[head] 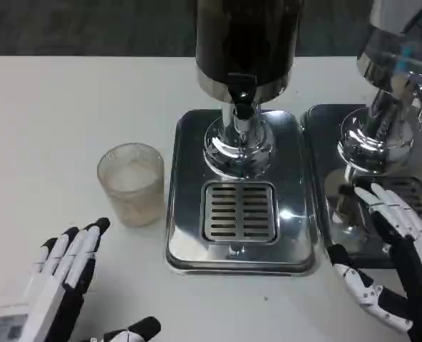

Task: Grasp the cup under the faucet to collect the drink, then remove the cup.

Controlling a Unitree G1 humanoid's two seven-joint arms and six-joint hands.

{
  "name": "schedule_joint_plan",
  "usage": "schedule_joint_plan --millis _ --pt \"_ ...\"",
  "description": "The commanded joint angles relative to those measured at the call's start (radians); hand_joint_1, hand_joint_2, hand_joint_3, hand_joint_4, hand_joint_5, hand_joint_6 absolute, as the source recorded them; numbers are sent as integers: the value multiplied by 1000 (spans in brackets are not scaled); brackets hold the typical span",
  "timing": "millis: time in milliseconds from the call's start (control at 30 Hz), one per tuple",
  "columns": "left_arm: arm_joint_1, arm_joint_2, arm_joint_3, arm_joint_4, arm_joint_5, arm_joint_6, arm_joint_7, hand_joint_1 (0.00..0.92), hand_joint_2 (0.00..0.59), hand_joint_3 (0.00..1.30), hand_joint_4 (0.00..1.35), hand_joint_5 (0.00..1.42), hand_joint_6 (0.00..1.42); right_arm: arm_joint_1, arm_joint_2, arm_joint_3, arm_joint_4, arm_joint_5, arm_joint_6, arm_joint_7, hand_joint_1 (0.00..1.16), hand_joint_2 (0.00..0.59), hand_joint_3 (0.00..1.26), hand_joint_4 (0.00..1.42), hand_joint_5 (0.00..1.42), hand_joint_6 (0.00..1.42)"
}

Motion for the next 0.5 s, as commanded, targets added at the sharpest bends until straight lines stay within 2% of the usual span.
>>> schedule_joint_plan --millis 33,500 --pt "-4 10 -9 11 -11 4 -1 0 73 0 0 0 0 -5 6 -5 10 12 -8 -14 317 398 197 113 119 264" --pt "-17 12 -11 29 -41 -5 -2 0 73 0 0 0 0 -10 17 -11 19 30 -14 -12 317 398 197 125 122 268"
